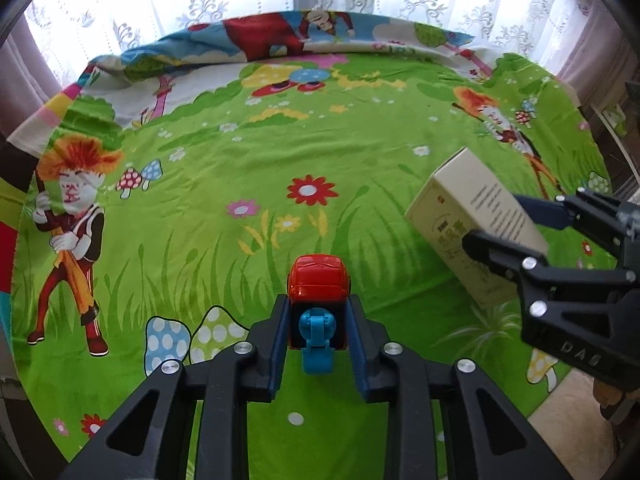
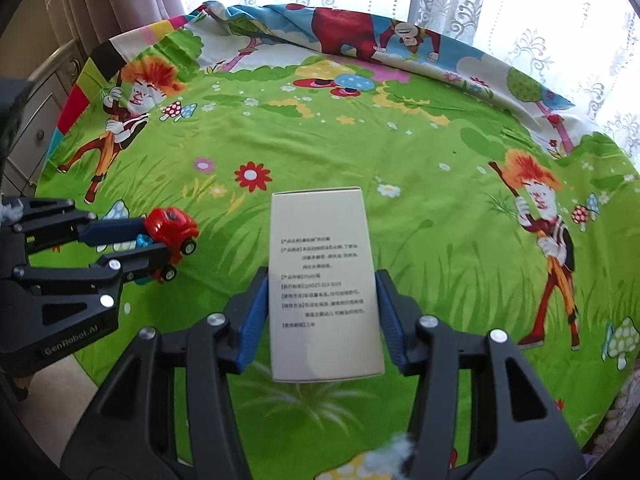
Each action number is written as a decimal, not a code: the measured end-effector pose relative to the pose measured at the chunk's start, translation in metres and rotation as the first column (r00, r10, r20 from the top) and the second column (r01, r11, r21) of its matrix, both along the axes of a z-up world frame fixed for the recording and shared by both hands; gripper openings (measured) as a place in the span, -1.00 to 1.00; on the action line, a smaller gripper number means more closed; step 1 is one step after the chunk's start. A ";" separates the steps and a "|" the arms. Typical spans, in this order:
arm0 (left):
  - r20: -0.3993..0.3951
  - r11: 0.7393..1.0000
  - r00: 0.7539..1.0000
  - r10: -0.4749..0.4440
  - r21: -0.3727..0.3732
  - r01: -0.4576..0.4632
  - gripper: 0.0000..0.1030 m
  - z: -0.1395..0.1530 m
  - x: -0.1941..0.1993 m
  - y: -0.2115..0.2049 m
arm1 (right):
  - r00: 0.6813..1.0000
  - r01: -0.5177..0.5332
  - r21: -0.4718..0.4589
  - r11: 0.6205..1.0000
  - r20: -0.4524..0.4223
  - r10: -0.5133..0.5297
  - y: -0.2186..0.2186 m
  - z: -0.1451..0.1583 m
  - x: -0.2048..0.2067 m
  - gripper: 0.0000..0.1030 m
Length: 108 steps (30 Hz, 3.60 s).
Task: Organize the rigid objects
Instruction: 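Carry the toy car and large white box to the purple box and release them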
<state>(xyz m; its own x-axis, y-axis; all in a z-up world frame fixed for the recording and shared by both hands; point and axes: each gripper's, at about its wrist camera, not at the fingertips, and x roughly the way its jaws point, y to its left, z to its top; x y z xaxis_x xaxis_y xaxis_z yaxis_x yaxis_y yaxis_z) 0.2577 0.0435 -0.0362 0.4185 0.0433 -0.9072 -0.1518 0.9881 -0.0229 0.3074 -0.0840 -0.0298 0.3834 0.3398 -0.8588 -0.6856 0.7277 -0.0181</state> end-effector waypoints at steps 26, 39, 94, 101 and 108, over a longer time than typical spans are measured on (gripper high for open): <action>0.120 0.984 0.979 -0.164 -0.045 0.171 -0.45 0.061 -0.023 -0.105 | 0.972 0.227 0.035 0.973 0.051 -0.229 -0.111 0.055 -0.062 0.07; 0.130 0.953 0.949 -0.288 -0.056 0.297 -0.45 0.067 -0.042 -0.174 | 0.934 0.350 0.041 0.936 0.060 -0.352 -0.180 0.065 -0.091 0.07; 0.037 0.769 0.775 -0.631 -0.102 0.631 -0.45 0.038 -0.067 -0.391 | 0.618 0.786 -0.010 0.618 0.039 -0.785 -0.417 0.042 -0.145 0.07; 0.041 0.774 0.788 -0.614 -0.159 0.612 -0.44 0.035 -0.061 -0.394 | 0.566 0.824 -0.012 0.566 0.039 -0.823 -0.434 0.042 -0.148 0.07; 0.052 0.770 0.789 -0.612 -0.186 0.610 -0.43 0.034 -0.062 -0.395 | 0.559 0.829 -0.020 0.559 0.028 -0.829 -0.437 0.042 -0.149 0.08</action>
